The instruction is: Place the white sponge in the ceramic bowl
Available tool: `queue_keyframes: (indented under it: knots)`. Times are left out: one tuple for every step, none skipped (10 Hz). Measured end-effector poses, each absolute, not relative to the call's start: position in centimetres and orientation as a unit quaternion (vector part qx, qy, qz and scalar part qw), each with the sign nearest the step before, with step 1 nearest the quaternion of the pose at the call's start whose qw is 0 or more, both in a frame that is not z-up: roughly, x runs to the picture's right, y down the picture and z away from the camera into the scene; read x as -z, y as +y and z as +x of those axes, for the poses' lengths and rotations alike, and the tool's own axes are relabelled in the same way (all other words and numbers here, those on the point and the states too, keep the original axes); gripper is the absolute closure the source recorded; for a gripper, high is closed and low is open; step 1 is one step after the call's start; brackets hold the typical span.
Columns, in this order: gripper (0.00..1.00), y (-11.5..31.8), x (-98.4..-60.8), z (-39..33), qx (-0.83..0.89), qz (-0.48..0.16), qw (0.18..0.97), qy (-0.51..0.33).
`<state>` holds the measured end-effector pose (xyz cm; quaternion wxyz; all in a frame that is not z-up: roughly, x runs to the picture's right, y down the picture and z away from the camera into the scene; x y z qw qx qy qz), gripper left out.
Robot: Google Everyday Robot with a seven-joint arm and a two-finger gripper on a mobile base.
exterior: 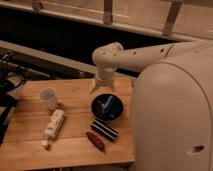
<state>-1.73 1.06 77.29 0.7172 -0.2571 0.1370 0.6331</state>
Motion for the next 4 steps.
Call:
queue_keyframes:
  knots:
    - [0.08,1.01,-77.29,-1.84,-0.633,-0.257,0.718,0.136]
    - [0.00,0.92,-77.28,-2.16,-0.631,-0.257,0.719,0.135]
    - [0.00,0.78,-77.28,-2.40,-0.630,-0.257,0.720,0.134]
    - [0.00,0.73,-77.29,-2.68,-0.629,-0.258,0.721,0.134]
